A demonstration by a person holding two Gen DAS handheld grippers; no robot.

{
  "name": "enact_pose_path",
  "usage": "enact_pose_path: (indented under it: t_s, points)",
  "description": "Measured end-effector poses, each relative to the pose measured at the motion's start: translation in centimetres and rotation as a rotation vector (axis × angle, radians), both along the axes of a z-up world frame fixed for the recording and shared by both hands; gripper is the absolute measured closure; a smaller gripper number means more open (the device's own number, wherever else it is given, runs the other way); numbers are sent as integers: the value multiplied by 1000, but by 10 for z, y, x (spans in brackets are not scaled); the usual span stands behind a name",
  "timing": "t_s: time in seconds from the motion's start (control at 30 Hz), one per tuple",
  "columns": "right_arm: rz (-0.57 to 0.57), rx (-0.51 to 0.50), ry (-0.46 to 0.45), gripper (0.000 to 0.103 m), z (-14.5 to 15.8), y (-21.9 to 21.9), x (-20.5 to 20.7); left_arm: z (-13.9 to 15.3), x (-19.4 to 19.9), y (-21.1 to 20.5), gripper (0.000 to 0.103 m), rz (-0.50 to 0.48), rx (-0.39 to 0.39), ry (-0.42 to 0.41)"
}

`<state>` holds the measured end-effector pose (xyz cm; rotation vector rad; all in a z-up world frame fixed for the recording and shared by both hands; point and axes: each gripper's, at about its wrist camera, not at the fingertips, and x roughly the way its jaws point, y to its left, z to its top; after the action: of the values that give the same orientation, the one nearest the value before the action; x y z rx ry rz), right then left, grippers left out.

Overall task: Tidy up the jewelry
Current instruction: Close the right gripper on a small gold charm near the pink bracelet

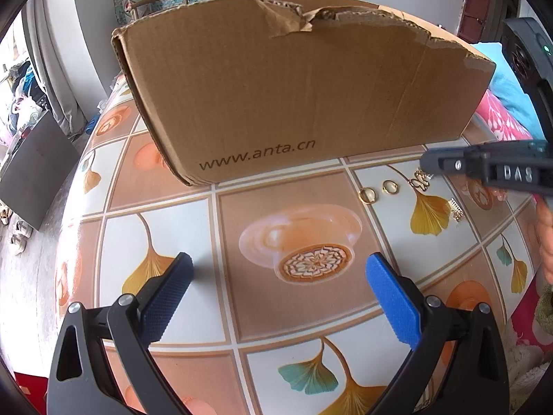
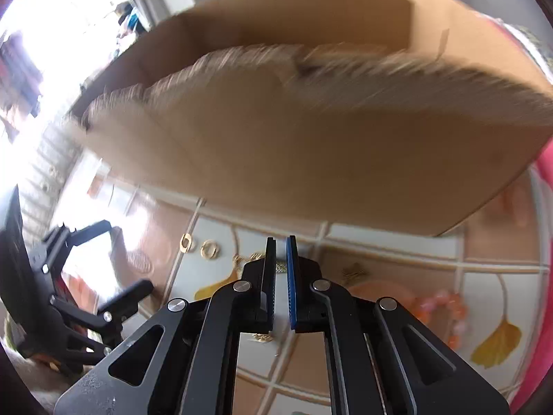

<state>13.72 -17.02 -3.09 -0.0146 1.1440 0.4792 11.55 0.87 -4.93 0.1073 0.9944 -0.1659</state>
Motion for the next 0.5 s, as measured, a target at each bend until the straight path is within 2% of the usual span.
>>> enact_pose_path:
  t_s: [0.17,0.33,0.4,0.5]
  points:
    - [56,23,64,97,4,8,-19,1,0,0,5,-7,-1,-2]
    - [42,19,-5,94,10,15,-2,1,-1,0,5,-14,-2,-4]
    - [42,-6,-5,93,6,29,10,1,-2,2,5,-18,-2,-1]
    - [78,10,9,93,4,33,1,0,-4,4,5,-23,-4,-6]
